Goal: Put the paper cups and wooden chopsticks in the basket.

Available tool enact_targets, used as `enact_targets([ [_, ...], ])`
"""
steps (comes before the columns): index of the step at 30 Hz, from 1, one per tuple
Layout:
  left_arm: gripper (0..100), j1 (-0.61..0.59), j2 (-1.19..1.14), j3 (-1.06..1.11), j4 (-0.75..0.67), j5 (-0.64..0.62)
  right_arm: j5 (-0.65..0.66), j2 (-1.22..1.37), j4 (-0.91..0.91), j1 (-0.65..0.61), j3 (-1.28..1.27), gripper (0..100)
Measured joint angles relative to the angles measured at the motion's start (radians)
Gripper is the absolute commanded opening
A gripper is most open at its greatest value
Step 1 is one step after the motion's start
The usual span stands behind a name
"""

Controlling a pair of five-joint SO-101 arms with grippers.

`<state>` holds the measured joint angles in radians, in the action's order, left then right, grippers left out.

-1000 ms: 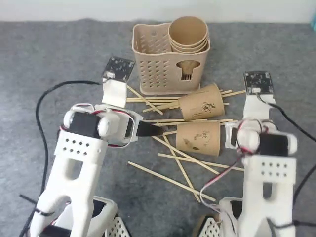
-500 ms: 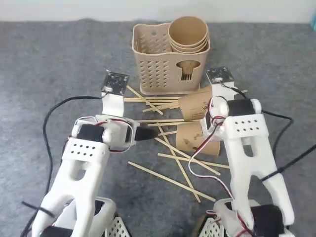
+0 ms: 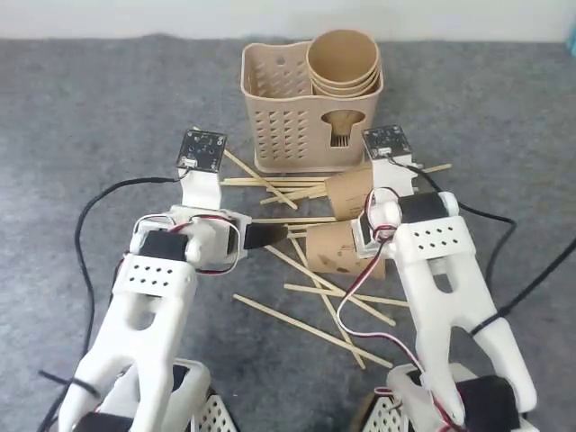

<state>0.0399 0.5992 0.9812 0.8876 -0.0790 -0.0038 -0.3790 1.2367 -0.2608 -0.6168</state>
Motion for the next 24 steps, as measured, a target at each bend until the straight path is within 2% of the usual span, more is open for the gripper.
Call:
enact_targets([
  [6,44,-0.002,0.000,0.000,0.000,0.000,0.152,0.009,0.123,-0.015,0.092,0.9],
  [10,44,-0.002,0.000,0.000,0.000,-0.005,0.169,0.011,0.272,-0.011,0.238,0.9],
  [18,44,-0.002,0.000,0.000,0.000,-0.006,0.184,0.011,0.497,-0.015,0.646,0.8],
  [24,44,-0.002,0.000,0.000,0.000,-0.008,0.267,0.023,0.511,-0.011,1.010,0.8],
])
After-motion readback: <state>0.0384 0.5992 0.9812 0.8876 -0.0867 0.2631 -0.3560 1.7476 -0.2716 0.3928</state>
